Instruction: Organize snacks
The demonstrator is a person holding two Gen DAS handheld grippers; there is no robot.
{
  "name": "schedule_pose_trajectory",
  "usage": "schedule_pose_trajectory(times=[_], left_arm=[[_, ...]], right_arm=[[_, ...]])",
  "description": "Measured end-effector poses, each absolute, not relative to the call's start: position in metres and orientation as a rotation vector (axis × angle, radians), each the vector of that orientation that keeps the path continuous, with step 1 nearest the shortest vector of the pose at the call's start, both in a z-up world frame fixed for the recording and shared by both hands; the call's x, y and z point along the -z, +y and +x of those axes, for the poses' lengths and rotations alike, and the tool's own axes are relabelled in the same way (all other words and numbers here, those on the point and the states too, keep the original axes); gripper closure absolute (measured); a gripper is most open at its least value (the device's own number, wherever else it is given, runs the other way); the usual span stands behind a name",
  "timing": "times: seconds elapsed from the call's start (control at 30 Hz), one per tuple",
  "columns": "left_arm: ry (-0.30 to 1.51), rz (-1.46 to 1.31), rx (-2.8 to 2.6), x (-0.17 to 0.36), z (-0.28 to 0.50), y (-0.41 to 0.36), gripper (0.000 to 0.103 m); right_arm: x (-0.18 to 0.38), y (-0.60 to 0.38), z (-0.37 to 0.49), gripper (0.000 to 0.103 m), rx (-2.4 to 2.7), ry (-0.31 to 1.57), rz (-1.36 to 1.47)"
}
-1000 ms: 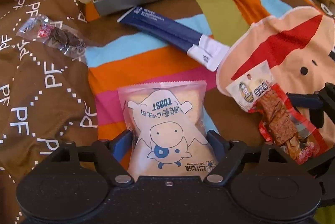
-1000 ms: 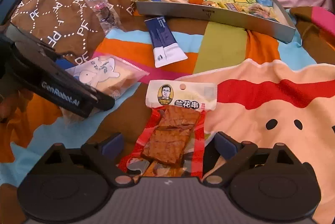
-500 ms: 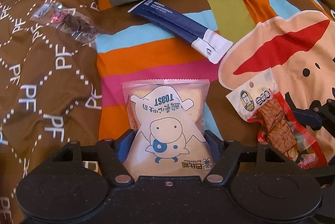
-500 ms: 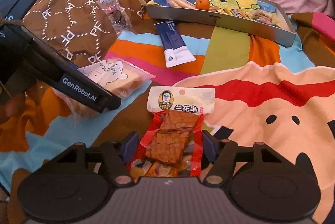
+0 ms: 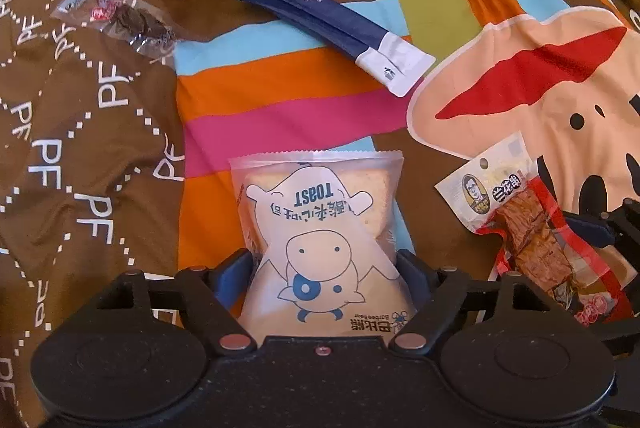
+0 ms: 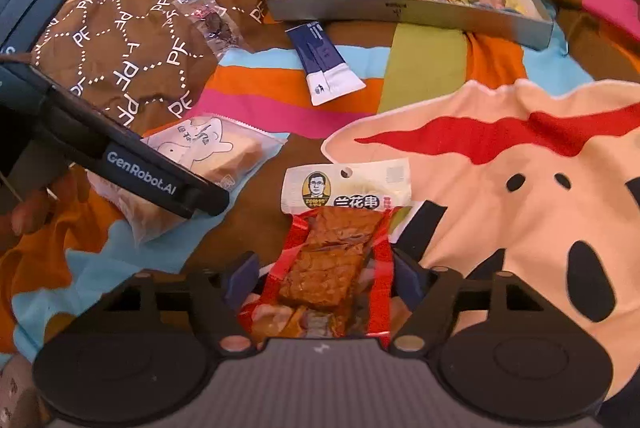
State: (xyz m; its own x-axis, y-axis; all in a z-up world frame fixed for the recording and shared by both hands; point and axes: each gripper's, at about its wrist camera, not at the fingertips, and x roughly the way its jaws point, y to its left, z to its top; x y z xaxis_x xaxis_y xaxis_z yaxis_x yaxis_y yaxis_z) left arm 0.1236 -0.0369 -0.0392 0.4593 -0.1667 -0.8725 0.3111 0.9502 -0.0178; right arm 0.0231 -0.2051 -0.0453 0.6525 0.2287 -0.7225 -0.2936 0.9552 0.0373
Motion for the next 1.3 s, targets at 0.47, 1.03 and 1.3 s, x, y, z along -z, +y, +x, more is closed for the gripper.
schedule_pose_trajectory(times=[0.47,1.03,1.3], left_arm=[[0.99,0.154,0.386,0.036,0.096,-0.033,0.034],[0.97,0.237,0.462,0.032,0.068,-0.045,0.035],[0.965,0.171,0.441,0.027,0.068,-0.044,0.035]], right_arm=[[0.042,-0.193,0.003,0.037,-0.233,0.807,-0.217],[0.045,-0.213,0.013,0.038,-0.174,0.847,-0.184],[0.039,-0.215,0.007,0.055,-0.224,0.827,-0.152]])
